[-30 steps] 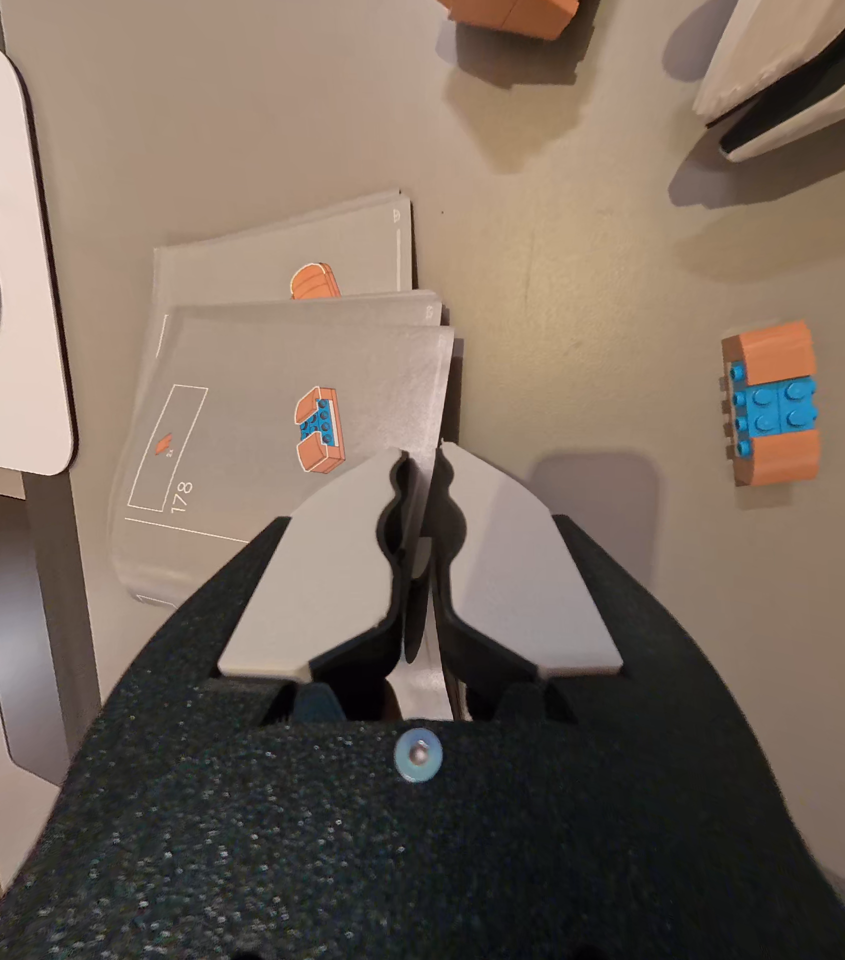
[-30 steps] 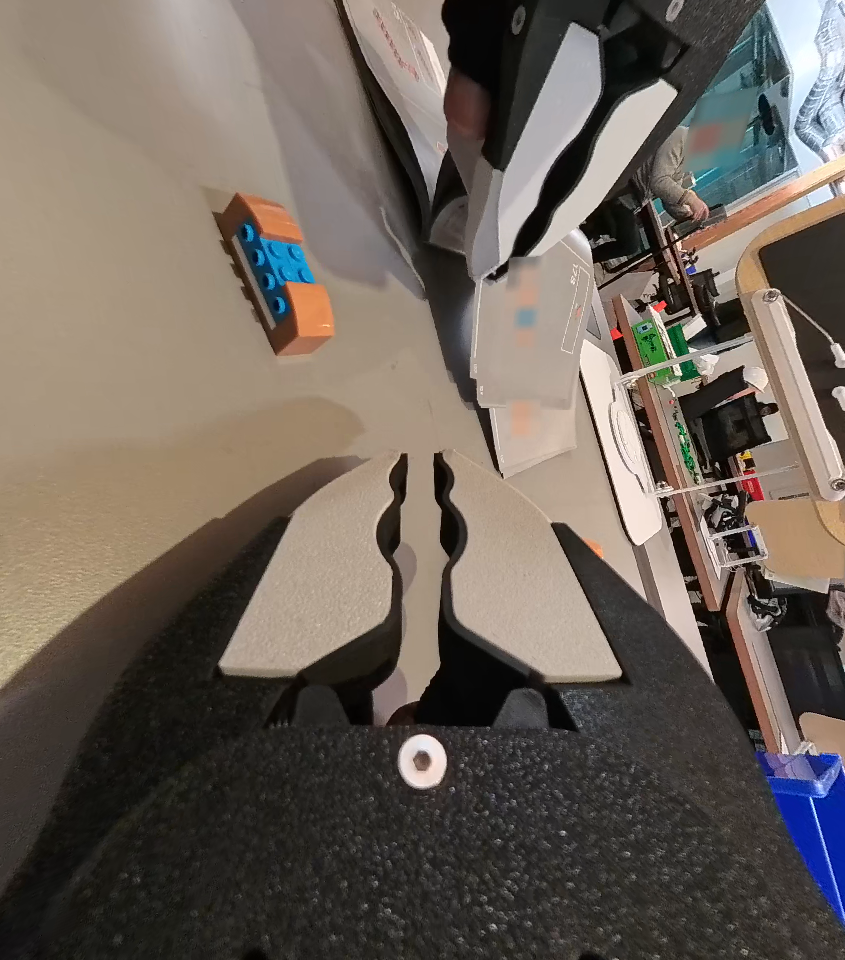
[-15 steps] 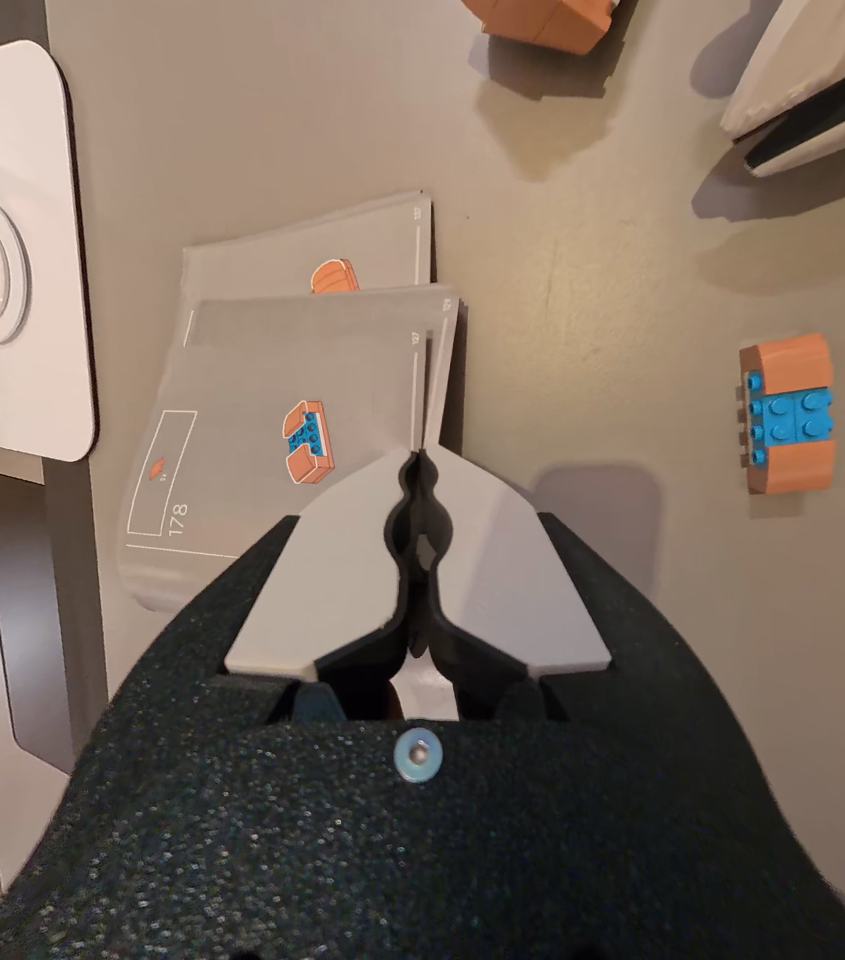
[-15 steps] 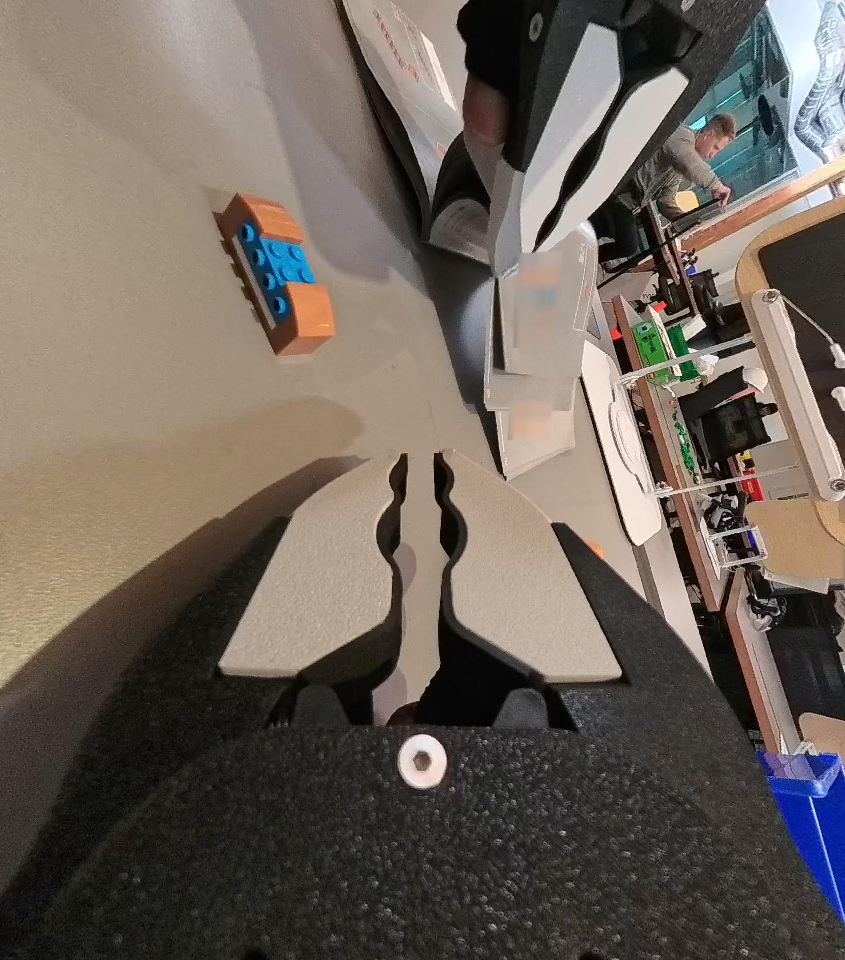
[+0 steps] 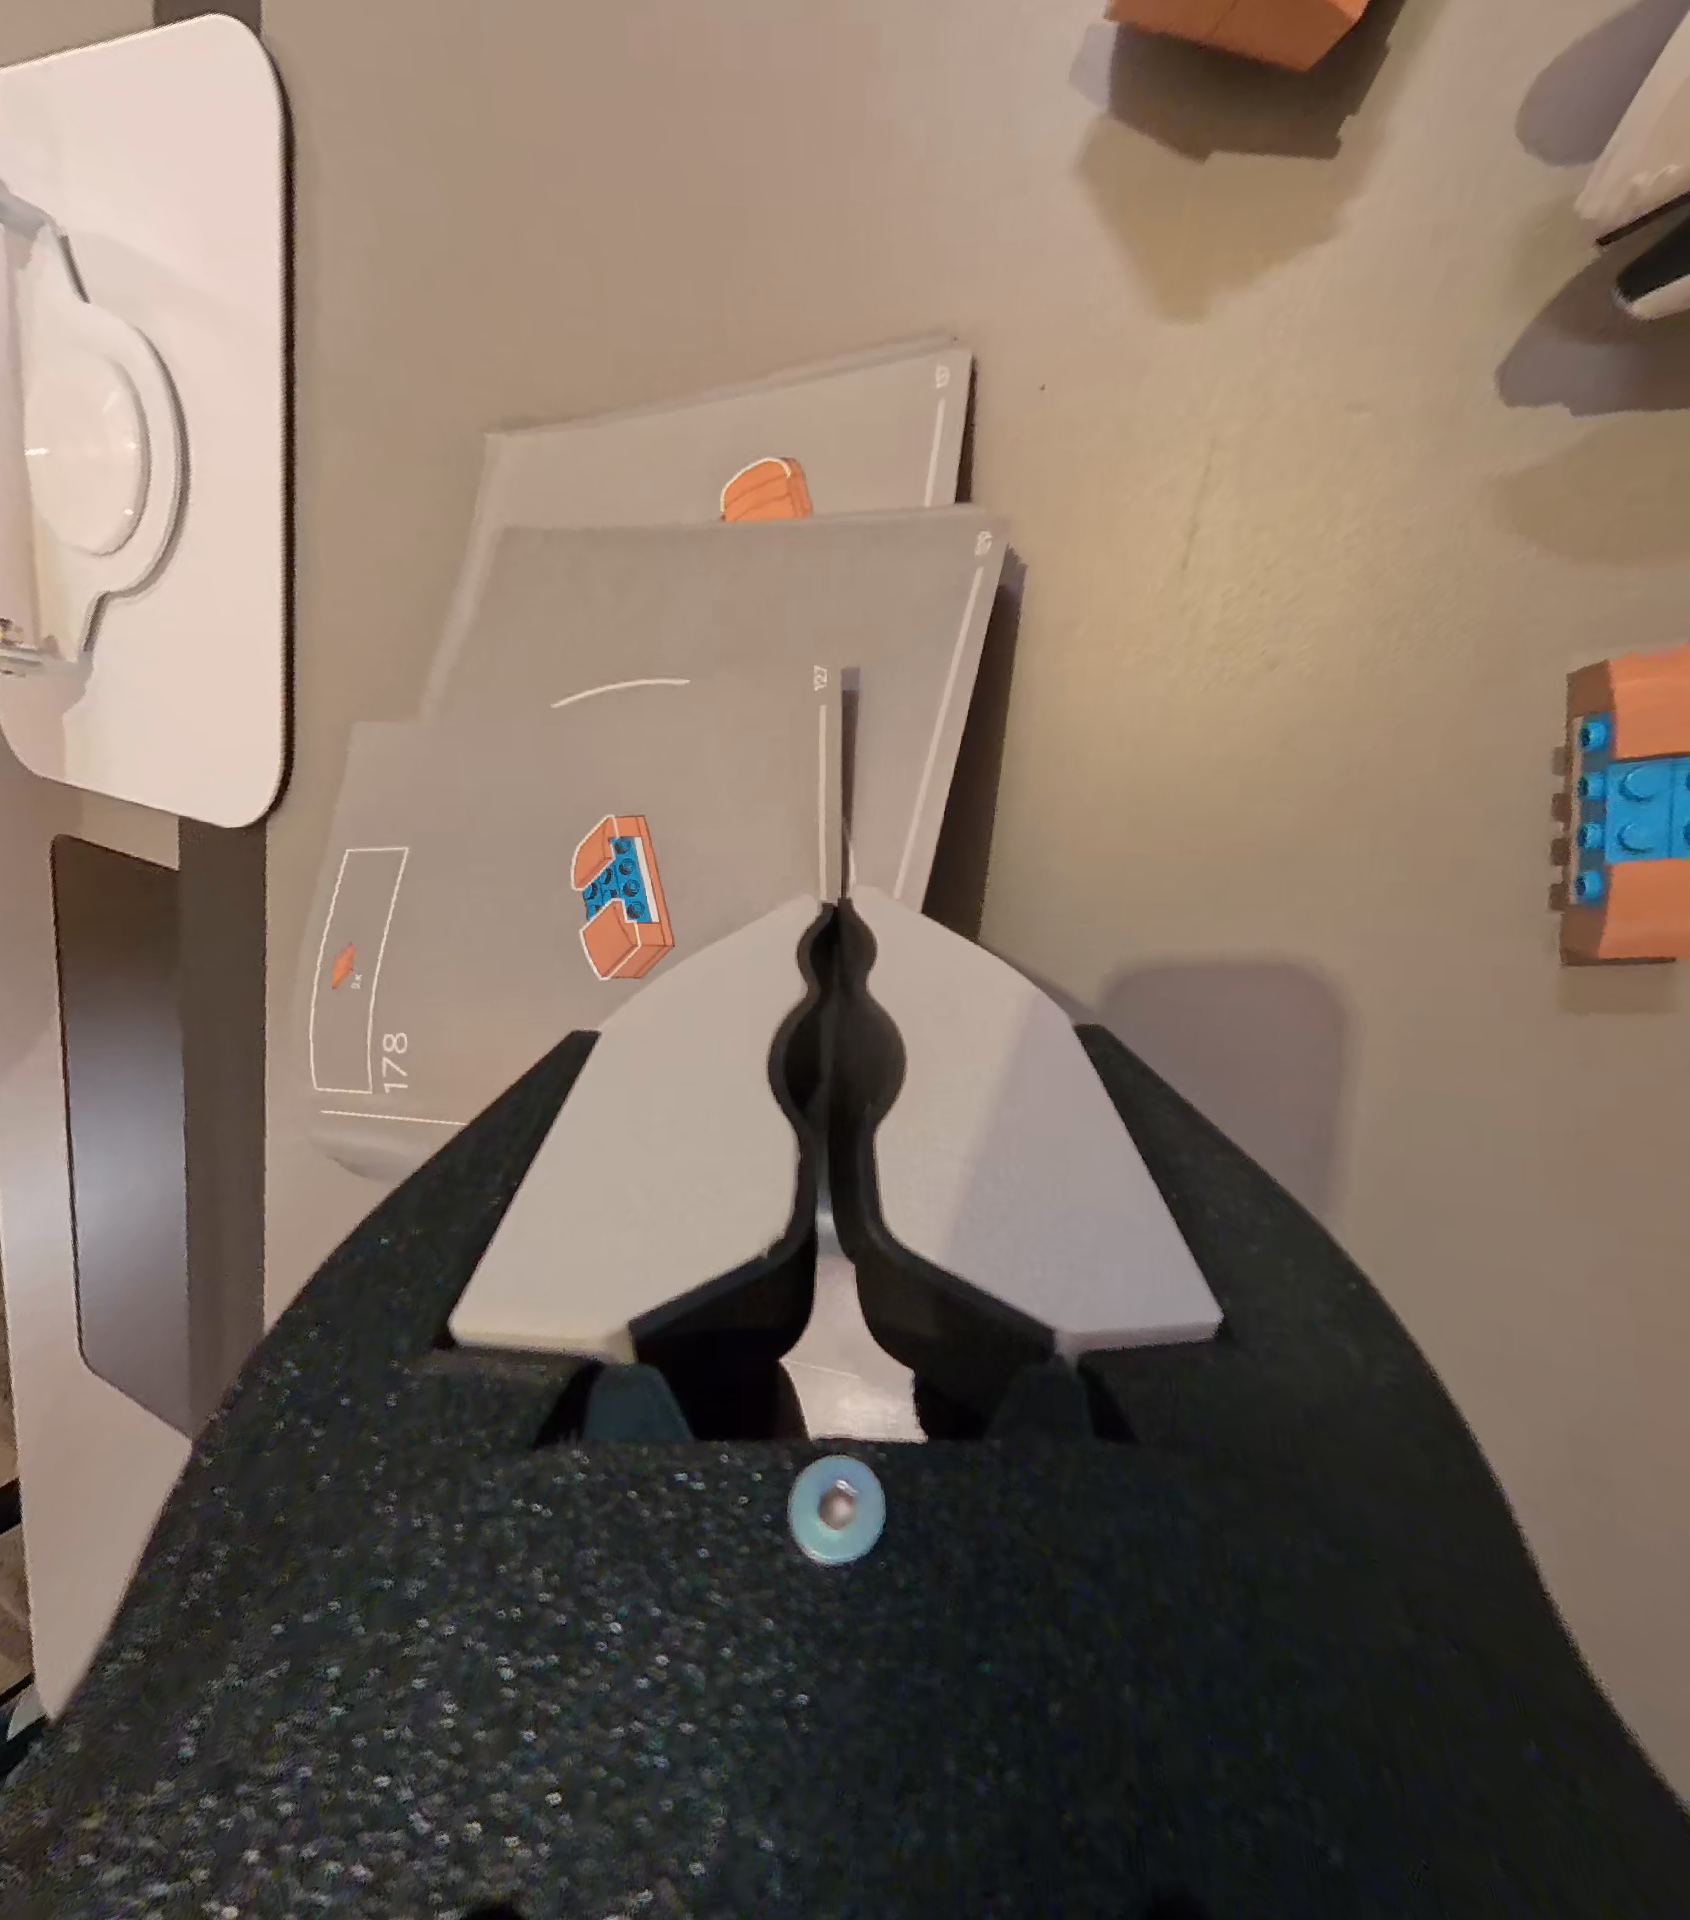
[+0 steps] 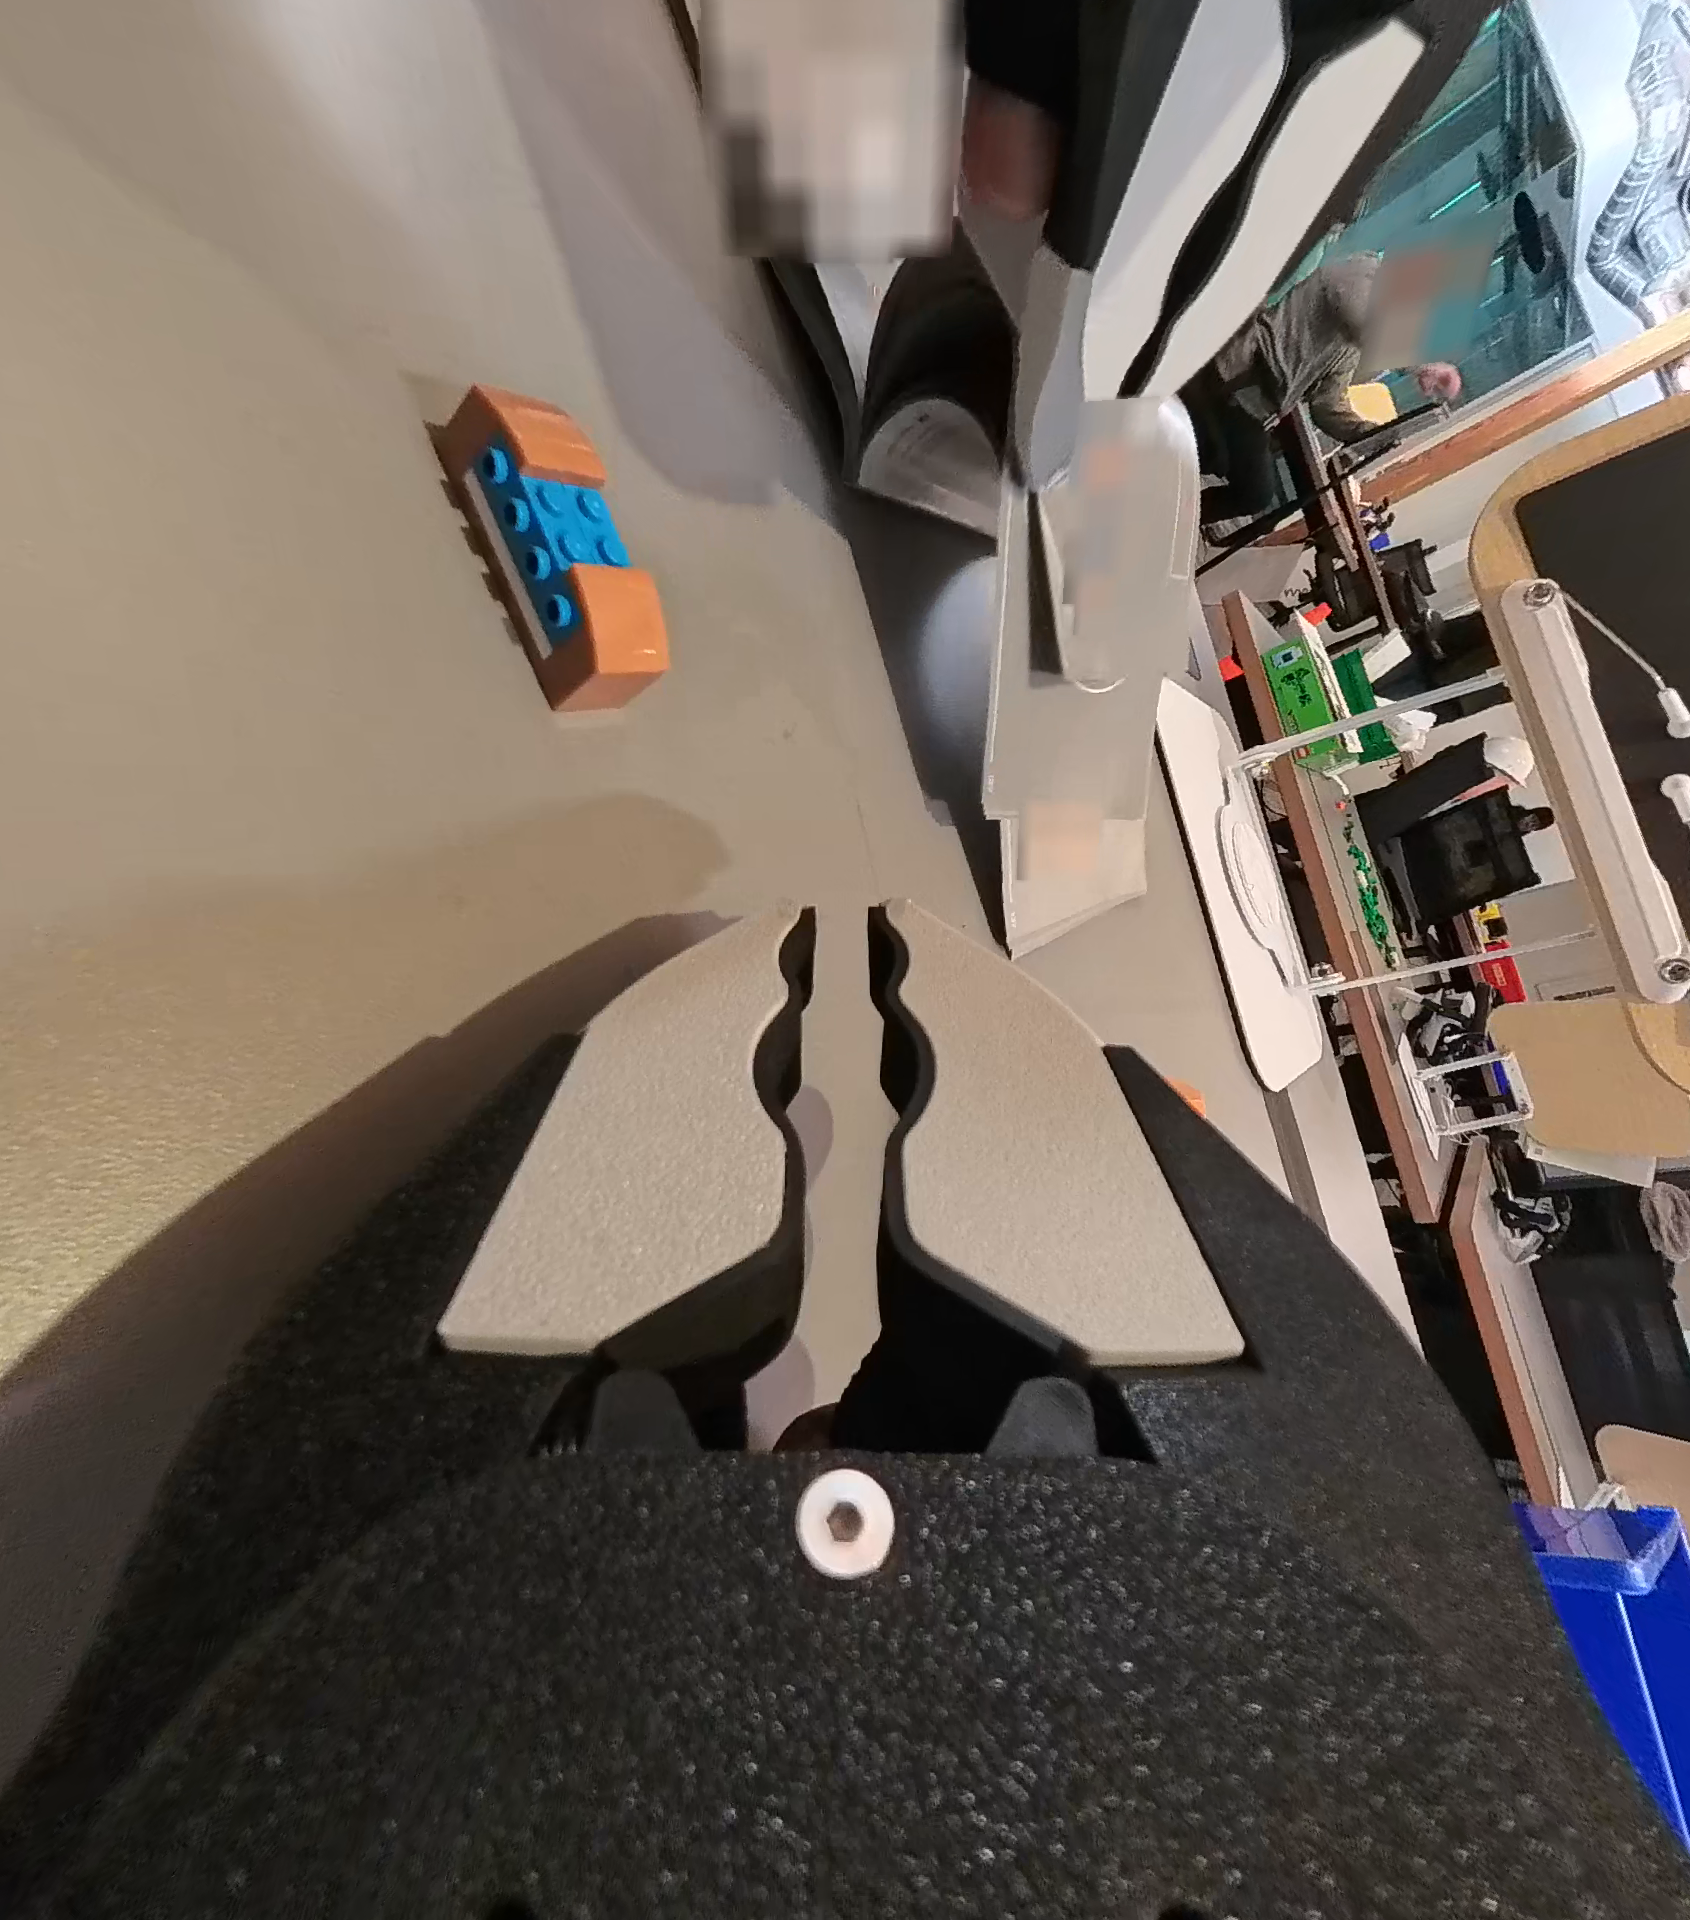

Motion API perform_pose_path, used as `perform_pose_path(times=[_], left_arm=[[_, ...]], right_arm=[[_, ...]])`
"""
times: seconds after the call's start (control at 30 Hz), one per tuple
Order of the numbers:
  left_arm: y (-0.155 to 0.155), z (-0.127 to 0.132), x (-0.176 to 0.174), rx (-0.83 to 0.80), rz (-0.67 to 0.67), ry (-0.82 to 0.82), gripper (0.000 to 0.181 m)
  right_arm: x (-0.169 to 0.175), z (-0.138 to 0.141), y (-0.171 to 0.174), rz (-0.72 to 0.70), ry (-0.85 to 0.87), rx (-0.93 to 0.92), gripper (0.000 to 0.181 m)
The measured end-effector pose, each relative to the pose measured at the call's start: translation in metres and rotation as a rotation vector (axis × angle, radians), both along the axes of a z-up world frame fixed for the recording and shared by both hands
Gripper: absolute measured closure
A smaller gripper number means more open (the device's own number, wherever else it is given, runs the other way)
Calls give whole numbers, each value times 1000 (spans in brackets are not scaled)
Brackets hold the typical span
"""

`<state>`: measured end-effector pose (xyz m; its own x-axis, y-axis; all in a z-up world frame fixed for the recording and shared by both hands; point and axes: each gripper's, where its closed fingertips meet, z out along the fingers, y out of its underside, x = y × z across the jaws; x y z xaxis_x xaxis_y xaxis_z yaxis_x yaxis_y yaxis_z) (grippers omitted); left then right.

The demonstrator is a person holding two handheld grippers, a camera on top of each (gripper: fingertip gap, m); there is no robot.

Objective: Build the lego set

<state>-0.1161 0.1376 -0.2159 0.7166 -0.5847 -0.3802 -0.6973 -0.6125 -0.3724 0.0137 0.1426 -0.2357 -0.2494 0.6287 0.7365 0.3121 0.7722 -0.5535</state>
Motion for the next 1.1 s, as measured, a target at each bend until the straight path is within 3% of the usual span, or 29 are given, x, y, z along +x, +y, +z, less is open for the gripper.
perform_pose_path(times=[0.43, 0.83, 1.1], left_arm=[[-22, 16, -35, 84, 138, 28, 181], [-56, 39, -85, 281, 337, -8, 180], [-94, 17, -105, 268, 429, -71, 177]], right_arm=[[0, 0, 0, 0, 1, 0, 171], [0, 0, 1, -9, 1, 0, 171], [-1, -1, 2, -22, -2, -2, 171]])
